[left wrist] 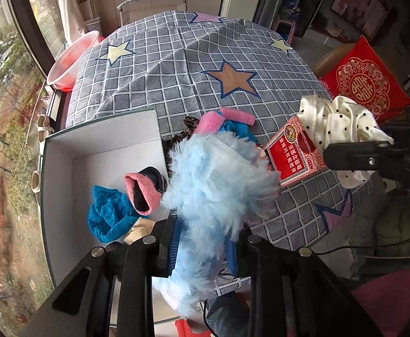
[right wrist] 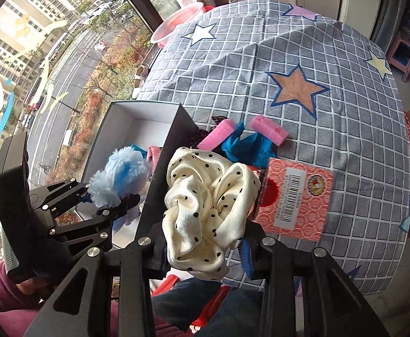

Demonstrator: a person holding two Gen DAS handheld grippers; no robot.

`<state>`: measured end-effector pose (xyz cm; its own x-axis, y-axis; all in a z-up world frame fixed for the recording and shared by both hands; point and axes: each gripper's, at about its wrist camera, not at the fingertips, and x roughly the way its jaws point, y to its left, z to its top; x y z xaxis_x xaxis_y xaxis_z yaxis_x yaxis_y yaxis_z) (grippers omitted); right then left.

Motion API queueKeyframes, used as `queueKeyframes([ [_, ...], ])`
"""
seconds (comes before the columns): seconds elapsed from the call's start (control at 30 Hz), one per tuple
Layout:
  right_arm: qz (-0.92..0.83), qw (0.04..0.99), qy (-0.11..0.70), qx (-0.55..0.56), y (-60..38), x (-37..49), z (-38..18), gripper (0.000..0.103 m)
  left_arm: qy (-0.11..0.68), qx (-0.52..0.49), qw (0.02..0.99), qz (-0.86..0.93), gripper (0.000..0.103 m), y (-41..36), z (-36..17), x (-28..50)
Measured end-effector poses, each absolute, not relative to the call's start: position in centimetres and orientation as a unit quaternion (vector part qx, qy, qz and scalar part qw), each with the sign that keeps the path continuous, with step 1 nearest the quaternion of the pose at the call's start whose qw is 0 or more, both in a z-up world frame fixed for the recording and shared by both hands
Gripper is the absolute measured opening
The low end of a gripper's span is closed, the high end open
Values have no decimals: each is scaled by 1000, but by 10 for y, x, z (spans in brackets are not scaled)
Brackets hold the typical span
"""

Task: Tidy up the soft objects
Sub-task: 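Lift the fluffy item with the left tool while the right tool carries the scrunchie over the white box, then lower the fluffy item into the white box with the left tool while the right tool lowers the scrunchie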

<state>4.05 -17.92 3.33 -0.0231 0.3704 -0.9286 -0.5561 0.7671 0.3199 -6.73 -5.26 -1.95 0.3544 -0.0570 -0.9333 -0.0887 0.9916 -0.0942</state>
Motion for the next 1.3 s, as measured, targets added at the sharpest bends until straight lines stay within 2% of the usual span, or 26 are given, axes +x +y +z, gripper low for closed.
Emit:
queueKeyframes([
  [0.67,415,638,625,-173,-72,-8,21,39,550,-138,819,89,30,12,-27,-132],
  [1.3,431,616,627,-206,-42,-22,14,39,550,-158,813,110,30,29,-34,-148],
])
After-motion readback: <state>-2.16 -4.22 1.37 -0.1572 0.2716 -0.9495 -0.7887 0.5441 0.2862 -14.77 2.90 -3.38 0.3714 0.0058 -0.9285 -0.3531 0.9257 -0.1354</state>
